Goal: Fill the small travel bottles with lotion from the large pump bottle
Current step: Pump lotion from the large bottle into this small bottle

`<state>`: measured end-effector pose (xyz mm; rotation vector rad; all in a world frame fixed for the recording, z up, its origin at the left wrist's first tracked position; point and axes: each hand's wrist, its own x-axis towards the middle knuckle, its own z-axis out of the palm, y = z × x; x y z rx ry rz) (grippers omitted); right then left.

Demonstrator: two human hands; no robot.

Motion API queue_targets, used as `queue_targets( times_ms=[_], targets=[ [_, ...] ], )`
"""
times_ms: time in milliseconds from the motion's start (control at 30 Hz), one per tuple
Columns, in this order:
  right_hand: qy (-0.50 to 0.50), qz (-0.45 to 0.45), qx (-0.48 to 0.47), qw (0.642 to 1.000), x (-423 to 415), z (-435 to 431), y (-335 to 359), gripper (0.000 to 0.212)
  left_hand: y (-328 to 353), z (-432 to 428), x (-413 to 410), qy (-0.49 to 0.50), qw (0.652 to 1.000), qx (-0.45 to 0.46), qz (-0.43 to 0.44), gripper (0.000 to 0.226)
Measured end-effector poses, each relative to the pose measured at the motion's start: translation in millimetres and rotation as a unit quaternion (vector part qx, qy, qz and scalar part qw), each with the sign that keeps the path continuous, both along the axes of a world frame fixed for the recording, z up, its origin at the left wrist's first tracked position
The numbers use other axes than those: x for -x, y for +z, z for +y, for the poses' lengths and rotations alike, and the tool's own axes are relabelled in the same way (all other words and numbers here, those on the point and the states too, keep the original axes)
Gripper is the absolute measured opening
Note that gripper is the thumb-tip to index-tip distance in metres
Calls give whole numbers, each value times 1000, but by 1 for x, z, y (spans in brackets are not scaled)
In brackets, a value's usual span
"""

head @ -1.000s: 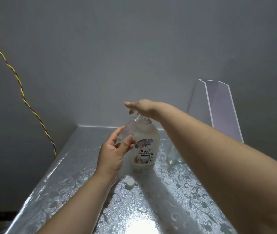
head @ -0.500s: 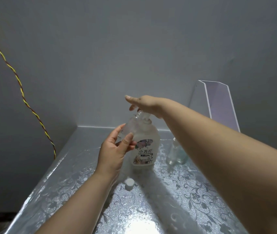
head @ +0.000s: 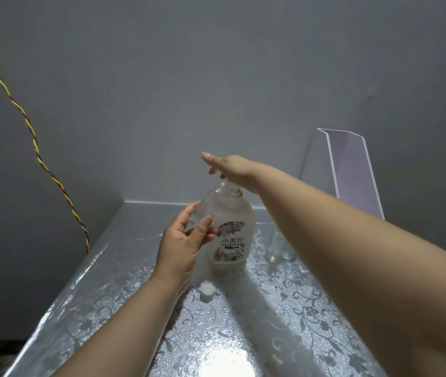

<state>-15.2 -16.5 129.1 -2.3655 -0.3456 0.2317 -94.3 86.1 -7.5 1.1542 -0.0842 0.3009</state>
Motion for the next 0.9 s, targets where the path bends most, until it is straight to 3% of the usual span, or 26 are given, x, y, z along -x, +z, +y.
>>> queue_targets(
  times_ms=[167,233,300,400,633,767,900],
  targets=[
    [-68,-51,-158,984,-4,-13,5,65,5,2,5,-23,998,52,11,47],
    [-108,-106,-179,972,-3,-17,2,60,6,2,8,-39,996,84,14,44],
    [-134,-168,-186,959,-3,-20,-4,62,8,3,12,-51,993,109,17,52],
    [-136,-226,-225,938,6,-22,-10,41,11,6,19,-64,989,133,18,70],
    [-121,-285,-283,908,51,-19,-14,17,12,16,39,-79,982,172,25,42],
    [-40,-235,-207,949,81,-9,-31,17,11,25,51,-65,978,197,30,33],
    [48,-177,19,983,103,2,-54,19,8,34,64,-54,976,209,29,29]
  ],
)
